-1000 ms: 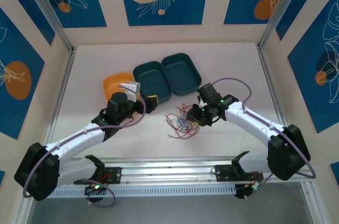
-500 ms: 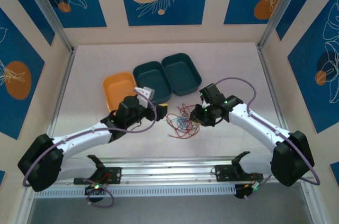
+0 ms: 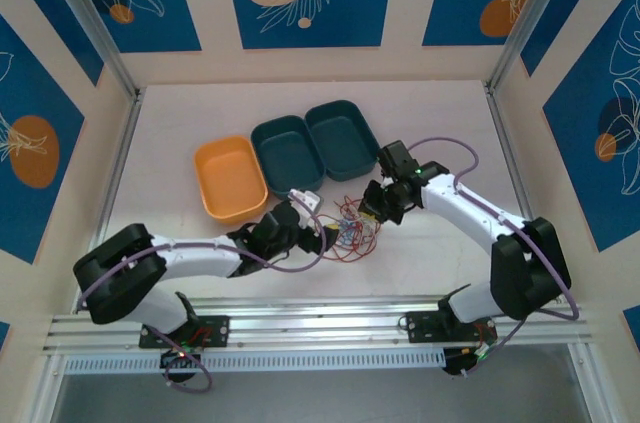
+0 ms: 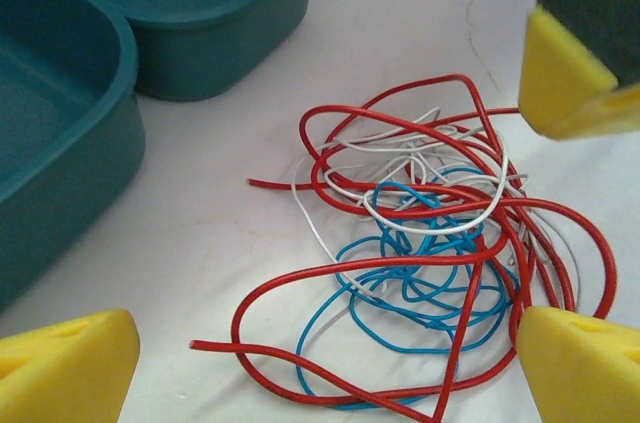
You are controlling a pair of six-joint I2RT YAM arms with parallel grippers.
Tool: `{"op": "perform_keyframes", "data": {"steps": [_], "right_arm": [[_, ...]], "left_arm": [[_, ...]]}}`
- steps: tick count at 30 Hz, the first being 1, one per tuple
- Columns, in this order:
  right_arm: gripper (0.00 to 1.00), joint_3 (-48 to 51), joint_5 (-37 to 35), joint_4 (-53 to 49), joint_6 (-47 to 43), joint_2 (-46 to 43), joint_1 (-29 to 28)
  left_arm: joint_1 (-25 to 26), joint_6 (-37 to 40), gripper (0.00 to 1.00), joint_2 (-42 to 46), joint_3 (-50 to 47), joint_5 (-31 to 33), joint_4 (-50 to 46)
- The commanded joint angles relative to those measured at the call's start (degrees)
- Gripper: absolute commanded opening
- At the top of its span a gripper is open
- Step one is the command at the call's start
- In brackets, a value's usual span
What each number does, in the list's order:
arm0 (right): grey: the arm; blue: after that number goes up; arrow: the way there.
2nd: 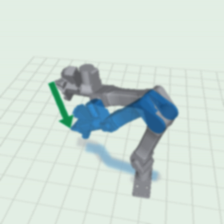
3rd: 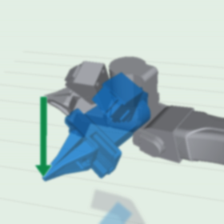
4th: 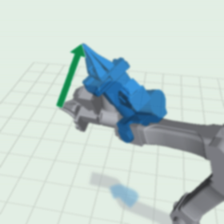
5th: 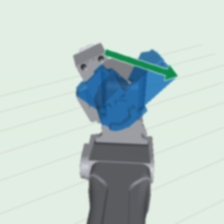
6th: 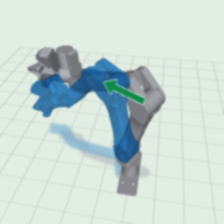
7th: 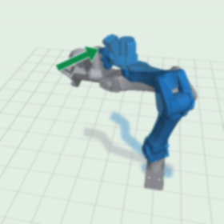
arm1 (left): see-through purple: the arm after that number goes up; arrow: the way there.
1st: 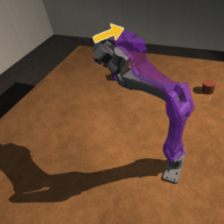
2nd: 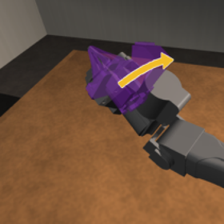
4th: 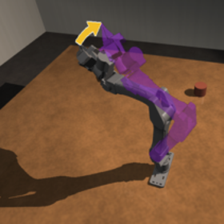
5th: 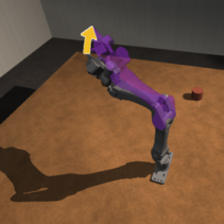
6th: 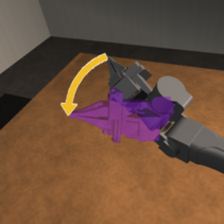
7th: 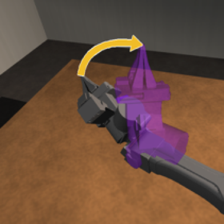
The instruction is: Untangle the cables
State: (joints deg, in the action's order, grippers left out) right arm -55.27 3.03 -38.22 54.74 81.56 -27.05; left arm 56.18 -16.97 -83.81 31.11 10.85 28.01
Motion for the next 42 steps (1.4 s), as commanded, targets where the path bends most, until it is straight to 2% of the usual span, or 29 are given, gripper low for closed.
{"op": "perform_keyframes", "data": {"steps": [1,11,30,37,42], "right_arm": [[0.16,-2.4,-0.6,-1.9,2.0,1.7,-0.6],[0.27,-1.6,-3.0,-3.2,4.4,1.8,-1.7],[0.27,-0.6,-1.0,2.2,6.0,5.1,-2.3],[0.26,-1.0,-0.8,1.6,5.7,5.8,-2.9],[0.26,-2.1,-3.3,-1.8,4.8,4.6,-3.4]], "left_arm": [[0.9,-1.1,0.97,-1.9,0.4,0.9,4.0],[0.9,-2.3,0.98,-4.7,0.4,0.8,6.1],[0.9,-2.6,1.0,-6.2,0.6,1.1,6.7],[0.9,-2.5,1.0,-6.6,0.8,1.0,6.4],[0.9,-2.5,1.0,-6.7,0.9,1.0,6.4]]}}
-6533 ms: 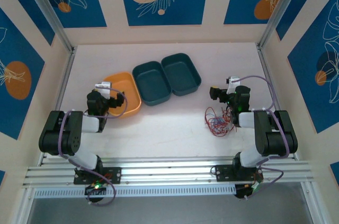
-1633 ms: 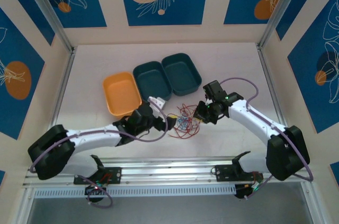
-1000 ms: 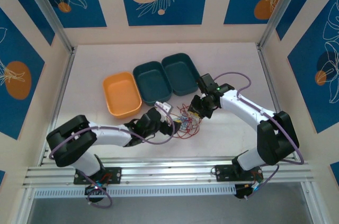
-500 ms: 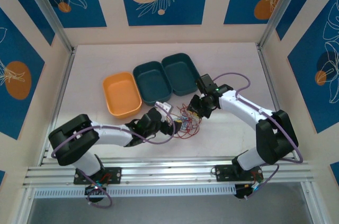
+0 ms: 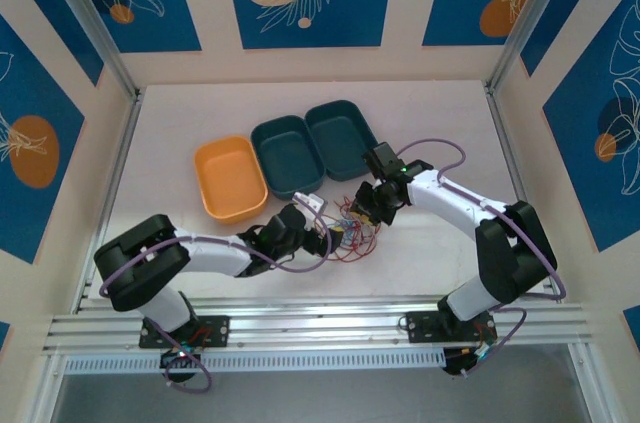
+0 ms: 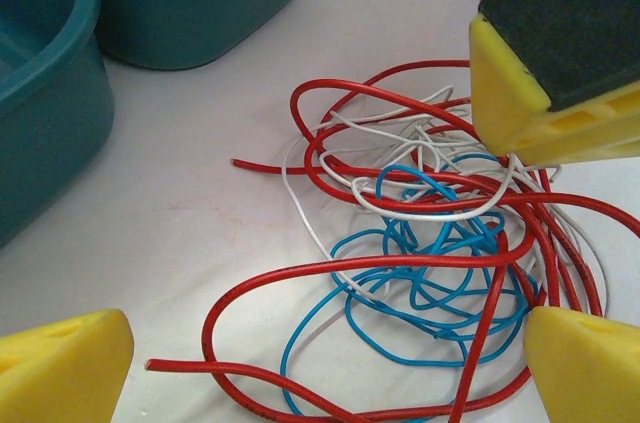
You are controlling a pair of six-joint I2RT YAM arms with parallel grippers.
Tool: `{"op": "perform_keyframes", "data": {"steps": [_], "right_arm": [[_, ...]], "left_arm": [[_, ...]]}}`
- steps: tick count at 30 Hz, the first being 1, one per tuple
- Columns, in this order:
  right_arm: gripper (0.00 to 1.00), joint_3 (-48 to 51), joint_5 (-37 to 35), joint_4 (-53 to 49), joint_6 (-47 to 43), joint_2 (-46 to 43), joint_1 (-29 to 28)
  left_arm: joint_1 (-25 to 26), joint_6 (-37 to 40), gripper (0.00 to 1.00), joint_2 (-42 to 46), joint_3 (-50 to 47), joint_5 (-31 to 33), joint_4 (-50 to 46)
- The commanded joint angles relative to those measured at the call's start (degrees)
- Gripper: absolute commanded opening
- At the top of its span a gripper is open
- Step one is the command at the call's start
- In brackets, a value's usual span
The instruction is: Untangle the cables
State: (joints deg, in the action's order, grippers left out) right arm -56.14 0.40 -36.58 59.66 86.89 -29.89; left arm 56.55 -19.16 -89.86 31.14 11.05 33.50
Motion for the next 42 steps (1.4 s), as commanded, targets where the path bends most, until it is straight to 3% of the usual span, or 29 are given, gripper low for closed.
{"op": "perform_keyframes", "data": {"steps": [1,10,27,33,42], "right_arm": [[0.26,-1.3,-1.1,-4.0,-0.2,-1.2,-0.7],[0.27,0.8,-2.5,-4.1,1.4,-3.1,-1.3],[0.26,-0.4,-0.5,-1.0,1.4,1.0,-1.3],[0.17,-0.5,-0.6,-0.7,1.3,0.9,-1.3],[0.11,-1.8,-2.9,-2.9,0.4,-0.7,-1.3]], "left_arm": [[0.6,-0.4,1.0,-0.7,0.9,0.9,1.0],[0.5,-0.5,0.98,-1.6,1.3,0.2,1.2],[0.5,-0.7,0.98,-1.4,1.1,0.4,1.1],[0.5,-0.7,0.98,-1.7,1.3,0.3,1.0],[0.6,-0.6,0.98,-1.8,1.4,0.3,0.9]]}}
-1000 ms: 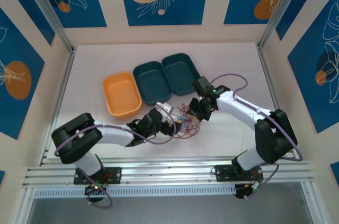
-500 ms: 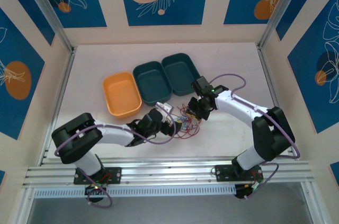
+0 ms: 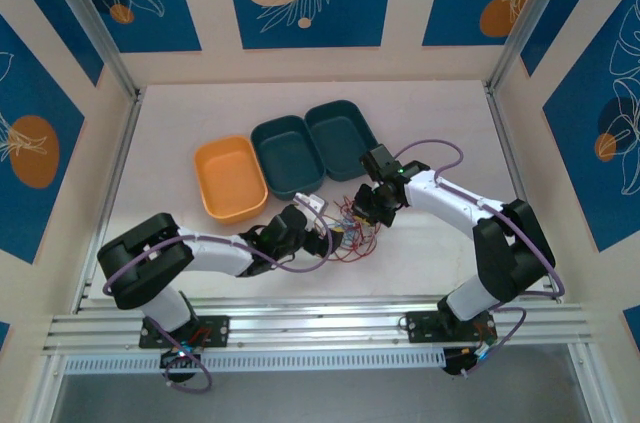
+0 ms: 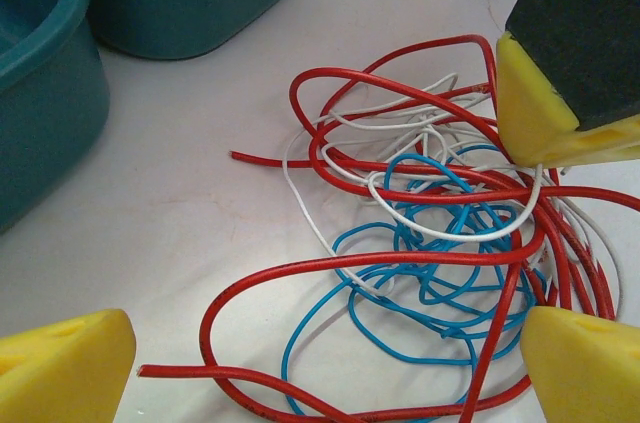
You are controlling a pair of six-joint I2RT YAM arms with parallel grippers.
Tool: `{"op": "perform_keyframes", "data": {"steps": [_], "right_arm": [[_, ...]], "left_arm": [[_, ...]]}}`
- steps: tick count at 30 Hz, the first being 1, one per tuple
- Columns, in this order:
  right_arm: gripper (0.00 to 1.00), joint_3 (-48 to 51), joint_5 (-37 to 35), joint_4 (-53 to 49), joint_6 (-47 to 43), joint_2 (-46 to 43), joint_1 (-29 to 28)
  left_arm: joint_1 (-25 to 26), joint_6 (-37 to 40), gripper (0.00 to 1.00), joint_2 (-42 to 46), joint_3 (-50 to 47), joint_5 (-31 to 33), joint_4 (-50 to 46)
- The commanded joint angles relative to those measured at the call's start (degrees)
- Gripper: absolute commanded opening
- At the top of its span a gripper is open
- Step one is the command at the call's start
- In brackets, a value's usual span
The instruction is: Untangle the cables
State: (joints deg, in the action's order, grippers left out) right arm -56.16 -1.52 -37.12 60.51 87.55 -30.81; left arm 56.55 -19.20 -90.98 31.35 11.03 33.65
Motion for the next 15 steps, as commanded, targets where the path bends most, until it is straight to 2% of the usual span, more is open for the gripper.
{"op": "perform_keyframes", "data": {"steps": [1,10,15], "right_arm": [[0.1,-1.8,-1.2,-2.6,-0.5,-1.6,-0.4],[0.06,-3.2,-1.0,-4.6,-0.5,-4.3,-0.3],[0.05,-3.9,-1.3,-5.2,-1.1,-6.2,-0.1]], "left_arm": [[0.5,-0.6,0.98,-0.7,1.2,0.3,0.7],[0.5,-0.5,0.98,-0.9,1.7,-0.2,0.2],[0.6,-0.3,0.93,-1.1,2.0,-0.7,0.1]]}}
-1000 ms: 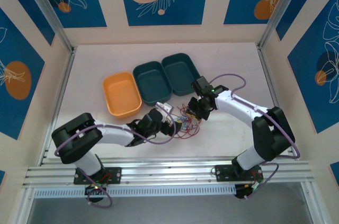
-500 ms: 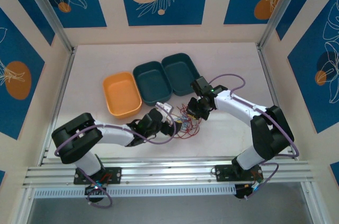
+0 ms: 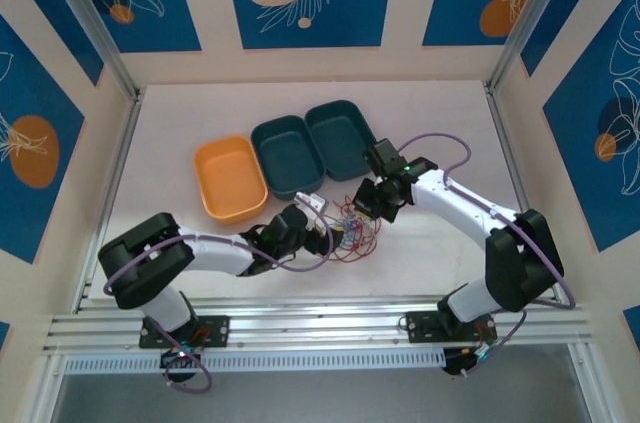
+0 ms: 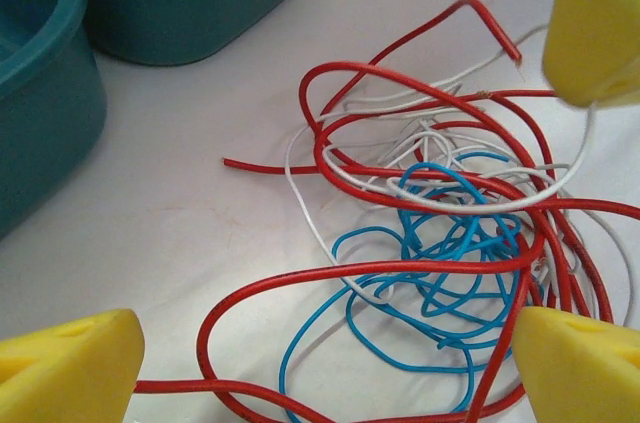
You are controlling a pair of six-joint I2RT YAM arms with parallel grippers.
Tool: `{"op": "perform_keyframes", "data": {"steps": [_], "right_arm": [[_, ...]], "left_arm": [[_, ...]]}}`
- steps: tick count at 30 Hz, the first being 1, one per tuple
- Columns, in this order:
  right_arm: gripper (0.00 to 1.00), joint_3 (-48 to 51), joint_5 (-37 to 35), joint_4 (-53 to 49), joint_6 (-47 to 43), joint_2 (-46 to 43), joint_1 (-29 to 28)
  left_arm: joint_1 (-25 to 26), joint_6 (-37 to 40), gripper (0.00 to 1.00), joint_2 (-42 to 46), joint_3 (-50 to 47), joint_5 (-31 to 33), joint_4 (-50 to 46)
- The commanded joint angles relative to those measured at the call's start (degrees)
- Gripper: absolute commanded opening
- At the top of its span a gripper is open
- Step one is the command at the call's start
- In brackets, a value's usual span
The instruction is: Untangle the cables
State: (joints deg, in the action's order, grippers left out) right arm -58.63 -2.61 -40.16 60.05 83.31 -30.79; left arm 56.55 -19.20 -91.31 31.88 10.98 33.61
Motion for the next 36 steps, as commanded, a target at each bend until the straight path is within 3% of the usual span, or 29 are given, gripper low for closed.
{"op": "perform_keyframes", "data": {"steps": [1,9,36], "right_arm": [[0.04,-1.5,-0.3,-2.3,-0.7,-2.1,-0.2],[0.0,-4.4,-0.3,-4.4,-4.2,-3.4,0.4],[0.0,-20.9,-8.8,-12.1,-21.8,-16.0,-1.3]], "left_arm": [[0.5,-0.3,0.93,-0.9,1.7,-0.8,0.2],[0.5,-0.1,0.9,-1.2,2.3,-1.3,-0.2],[0.5,0.0,0.87,-0.7,2.4,-1.3,0.8]]}}
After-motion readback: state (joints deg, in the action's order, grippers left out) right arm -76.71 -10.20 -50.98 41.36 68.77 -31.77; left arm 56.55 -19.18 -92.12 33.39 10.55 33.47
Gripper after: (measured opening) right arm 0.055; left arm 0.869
